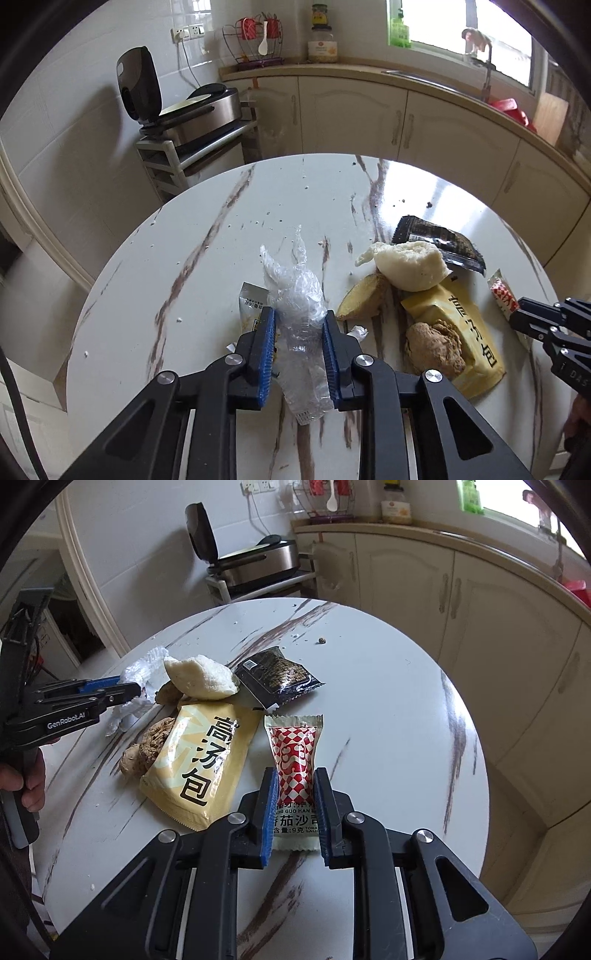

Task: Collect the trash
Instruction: 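Grasp the clear plastic bag with the left tool while the right tool grasps the red-checkered sachet, then carry the bag and sachet over the blue bin and open both tools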

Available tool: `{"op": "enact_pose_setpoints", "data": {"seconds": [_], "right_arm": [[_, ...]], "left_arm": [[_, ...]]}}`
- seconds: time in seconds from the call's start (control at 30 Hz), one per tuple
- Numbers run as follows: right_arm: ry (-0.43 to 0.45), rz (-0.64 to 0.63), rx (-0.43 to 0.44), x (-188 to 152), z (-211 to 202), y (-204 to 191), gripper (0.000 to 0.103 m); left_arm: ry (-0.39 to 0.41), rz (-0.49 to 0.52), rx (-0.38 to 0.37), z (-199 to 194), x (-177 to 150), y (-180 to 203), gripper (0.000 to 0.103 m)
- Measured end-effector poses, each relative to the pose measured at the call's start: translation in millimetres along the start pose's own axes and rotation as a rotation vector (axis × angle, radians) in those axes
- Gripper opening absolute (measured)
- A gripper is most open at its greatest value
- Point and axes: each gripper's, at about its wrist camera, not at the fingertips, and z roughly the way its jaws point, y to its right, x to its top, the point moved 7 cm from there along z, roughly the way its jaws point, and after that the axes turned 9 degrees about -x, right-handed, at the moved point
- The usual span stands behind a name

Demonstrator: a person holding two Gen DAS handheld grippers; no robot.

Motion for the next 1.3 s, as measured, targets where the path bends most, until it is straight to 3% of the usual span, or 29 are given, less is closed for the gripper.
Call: {"op": "enact_pose_setpoints", "data": {"seconds": [0.33, 0.7, 0.87, 1.03, 1.13, 1.3], "right_arm": [[0.064, 0.094, 0.082, -21.2, -53.3, -3.3, 0.018], [0.174, 0.229, 0.209, -60.6, -137.6, 10.6, 0.018], [0.236, 0.335, 0.193, -92.8, -172.8, 55.3, 0.018], [0.260, 0.455, 0.100, -136.8, -191.0, 121.2, 0.018], [0.231, 0.539, 0.038, -170.9, -182.8, 162.2, 0.018], [0.154, 0.667, 0.032, -218.4, -139.0, 206.3, 0.019]], "left_arm": [[0.119, -0.024, -0.068, -95.0, -35.2, 4.5, 0.021], [0.158, 0.097, -0.206, -163.0, -106.4, 113.2, 0.021], [0.120, 0.192, -0.287, -161.5, -126.7, 180.4, 0.021], [0.049, 0.282, -0.367, -136.0, -137.4, 245.4, 0.021], [-0.004, 0.347, -0.417, -117.2, -151.6, 284.9, 0.021], [-0.104, 0.404, -0.465, -69.3, -165.8, 323.2, 0.021]]}}
